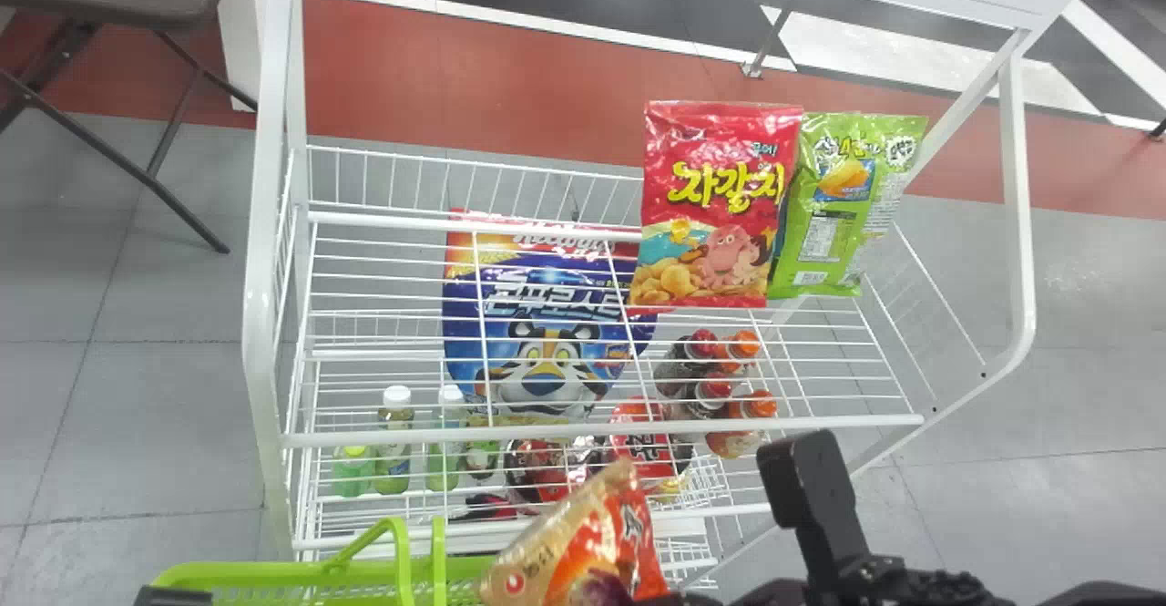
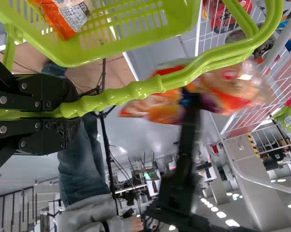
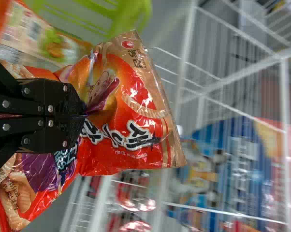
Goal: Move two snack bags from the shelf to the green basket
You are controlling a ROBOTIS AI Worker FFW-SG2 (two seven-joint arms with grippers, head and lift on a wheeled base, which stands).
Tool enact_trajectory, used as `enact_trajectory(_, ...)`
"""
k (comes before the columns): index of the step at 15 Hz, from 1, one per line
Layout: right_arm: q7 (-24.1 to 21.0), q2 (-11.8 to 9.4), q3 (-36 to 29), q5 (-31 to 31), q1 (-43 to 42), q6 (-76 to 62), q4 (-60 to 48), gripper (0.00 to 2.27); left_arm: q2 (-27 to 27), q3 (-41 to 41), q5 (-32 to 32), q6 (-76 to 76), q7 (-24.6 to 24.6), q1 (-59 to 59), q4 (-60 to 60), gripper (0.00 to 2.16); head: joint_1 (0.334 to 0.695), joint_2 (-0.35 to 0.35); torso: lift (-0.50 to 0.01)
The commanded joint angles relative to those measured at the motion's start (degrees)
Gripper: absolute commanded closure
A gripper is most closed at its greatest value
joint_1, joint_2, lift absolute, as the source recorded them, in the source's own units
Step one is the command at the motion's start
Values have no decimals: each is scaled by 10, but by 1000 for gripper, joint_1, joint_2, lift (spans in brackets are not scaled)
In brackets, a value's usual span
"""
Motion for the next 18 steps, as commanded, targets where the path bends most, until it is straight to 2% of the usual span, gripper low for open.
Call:
enact_trajectory(1,-1,-2,13,-2,18,11,9,2189,0,-3,-1,-2,0,0,0,2121,695,-350,-17)
enact_trajectory(6,-4,-13,121,10,5,11,95,2189,3,-11,-1,3,-2,4,-12,2121,695,-350,-17)
enact_trajectory(10,-6,-7,196,18,-27,-45,173,2189,4,-14,-5,5,-1,12,-23,2121,695,-350,-17)
enact_trajectory(13,-6,7,221,16,-27,-94,176,2189,4,-24,-12,8,0,13,-24,2121,695,-350,-17)
enact_trajectory(17,-7,14,226,15,-32,-141,190,2179,5,-25,-12,8,0,14,-26,2121,695,-350,-17)
enact_trajectory(18,-7,13,226,21,-32,-138,190,1949,5,-25,-12,7,-1,15,-27,2121,695,-350,-17)
